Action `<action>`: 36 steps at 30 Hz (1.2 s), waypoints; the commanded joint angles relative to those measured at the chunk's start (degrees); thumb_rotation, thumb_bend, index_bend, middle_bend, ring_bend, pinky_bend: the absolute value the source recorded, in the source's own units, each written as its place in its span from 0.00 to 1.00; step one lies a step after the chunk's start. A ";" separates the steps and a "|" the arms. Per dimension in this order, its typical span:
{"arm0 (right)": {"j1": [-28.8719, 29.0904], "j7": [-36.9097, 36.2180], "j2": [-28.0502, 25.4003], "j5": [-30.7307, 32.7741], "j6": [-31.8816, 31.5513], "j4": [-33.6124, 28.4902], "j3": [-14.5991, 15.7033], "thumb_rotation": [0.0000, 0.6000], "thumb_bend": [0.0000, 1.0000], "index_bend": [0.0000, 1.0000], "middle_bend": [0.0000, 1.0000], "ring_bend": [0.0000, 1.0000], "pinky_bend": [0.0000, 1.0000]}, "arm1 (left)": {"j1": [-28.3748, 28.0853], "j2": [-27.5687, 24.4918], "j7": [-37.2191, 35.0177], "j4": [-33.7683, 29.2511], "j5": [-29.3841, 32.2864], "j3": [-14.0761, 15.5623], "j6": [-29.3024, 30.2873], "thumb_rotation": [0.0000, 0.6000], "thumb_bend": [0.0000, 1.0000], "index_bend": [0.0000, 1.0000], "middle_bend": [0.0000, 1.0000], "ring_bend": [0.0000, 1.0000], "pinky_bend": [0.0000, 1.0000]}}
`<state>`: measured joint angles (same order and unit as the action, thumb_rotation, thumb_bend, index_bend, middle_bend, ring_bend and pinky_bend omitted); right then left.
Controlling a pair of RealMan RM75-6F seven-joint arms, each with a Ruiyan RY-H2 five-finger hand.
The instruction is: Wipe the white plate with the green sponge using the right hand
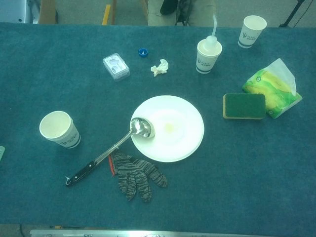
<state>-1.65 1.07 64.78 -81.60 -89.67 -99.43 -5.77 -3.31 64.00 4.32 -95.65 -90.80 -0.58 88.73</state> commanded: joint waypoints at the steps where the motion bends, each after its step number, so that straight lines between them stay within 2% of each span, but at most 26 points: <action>1: -0.01 0.06 0.01 0.04 0.02 -0.02 0.02 1.00 0.14 0.00 0.12 0.02 0.35 | -0.01 0.02 -0.04 0.00 0.01 0.02 -0.08 1.00 0.39 0.30 0.21 0.05 0.09; 16: 0.63 1.58 -0.31 -0.37 0.18 -0.24 -0.44 1.00 0.14 0.00 0.12 0.02 0.35 | 0.15 0.05 -0.42 0.42 -0.14 0.14 0.10 1.00 0.39 0.30 0.21 0.05 0.09; 19: 1.41 4.46 -0.41 -1.10 0.34 -0.37 -0.68 1.00 0.12 0.02 0.14 0.04 0.35 | 0.16 0.07 -0.57 0.45 -0.17 0.09 0.19 1.00 0.39 0.30 0.21 0.05 0.09; 24: 3.06 8.74 -0.95 -2.14 1.77 -1.46 -0.79 1.00 0.01 0.13 0.20 0.08 0.35 | 0.15 0.15 -0.96 0.79 -0.14 0.15 0.06 1.00 0.39 0.30 0.21 0.05 0.09; 28: 4.18 10.81 -0.99 -2.18 3.03 -2.34 -0.93 1.00 0.00 0.16 0.23 0.09 0.35 | 0.25 0.11 -1.41 1.08 -0.04 0.12 0.19 1.00 0.39 0.30 0.21 0.05 0.09; 36: 8.04 17.69 0.14 -0.43 8.83 -4.83 -0.93 1.00 0.00 0.16 0.23 0.09 0.35 | 0.39 0.05 -2.57 1.89 -0.15 0.20 0.40 1.00 0.39 0.30 0.21 0.05 0.09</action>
<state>5.34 17.39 64.47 -82.62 -82.08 -103.52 -6.63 -2.93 64.05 1.81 -93.79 -90.94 -0.40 89.11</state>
